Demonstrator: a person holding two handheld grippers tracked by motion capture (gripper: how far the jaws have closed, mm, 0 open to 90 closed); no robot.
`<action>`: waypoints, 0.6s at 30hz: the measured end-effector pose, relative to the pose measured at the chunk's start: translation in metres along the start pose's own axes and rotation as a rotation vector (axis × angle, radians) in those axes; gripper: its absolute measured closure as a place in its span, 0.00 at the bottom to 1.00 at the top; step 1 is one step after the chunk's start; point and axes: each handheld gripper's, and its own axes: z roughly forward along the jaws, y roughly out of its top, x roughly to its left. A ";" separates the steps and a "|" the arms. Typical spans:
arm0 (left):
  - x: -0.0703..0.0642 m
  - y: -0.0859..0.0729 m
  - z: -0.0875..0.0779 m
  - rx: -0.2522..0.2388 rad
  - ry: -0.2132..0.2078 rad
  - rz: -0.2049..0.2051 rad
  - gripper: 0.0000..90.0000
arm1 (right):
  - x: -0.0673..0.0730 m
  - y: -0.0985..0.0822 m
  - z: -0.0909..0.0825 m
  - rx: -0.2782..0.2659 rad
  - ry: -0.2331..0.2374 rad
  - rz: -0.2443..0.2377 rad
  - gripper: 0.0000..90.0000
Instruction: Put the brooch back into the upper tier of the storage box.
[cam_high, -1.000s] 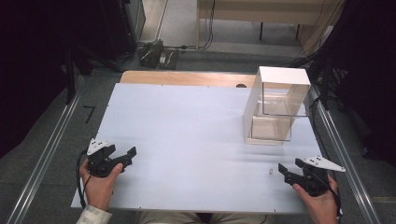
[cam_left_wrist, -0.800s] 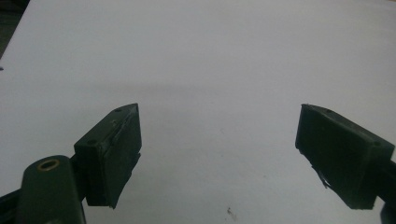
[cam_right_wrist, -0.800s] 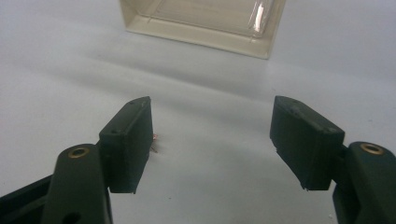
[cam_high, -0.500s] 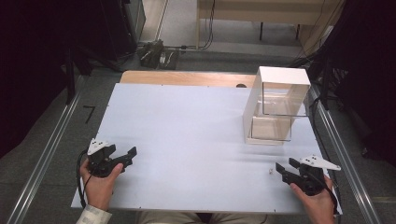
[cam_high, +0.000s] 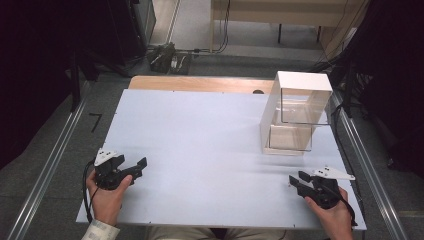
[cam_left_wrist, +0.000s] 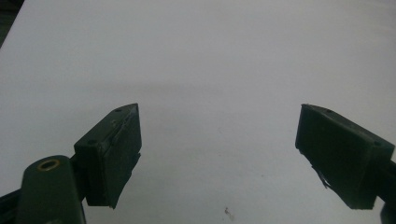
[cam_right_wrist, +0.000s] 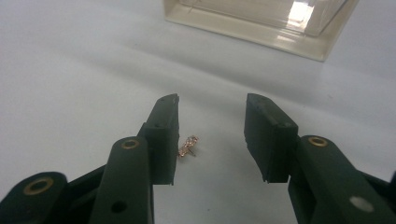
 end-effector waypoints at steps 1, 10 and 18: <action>0.000 0.000 0.000 0.000 -0.001 0.000 0.17 | 0.000 0.000 0.001 -0.001 0.002 -0.001 0.62; 0.000 0.000 0.000 0.000 -0.002 0.003 0.17 | 0.004 -0.001 0.005 0.020 0.014 -0.010 0.68; 0.000 0.000 0.000 0.002 -0.001 0.003 0.17 | 0.004 -0.002 0.008 0.030 0.022 -0.011 0.76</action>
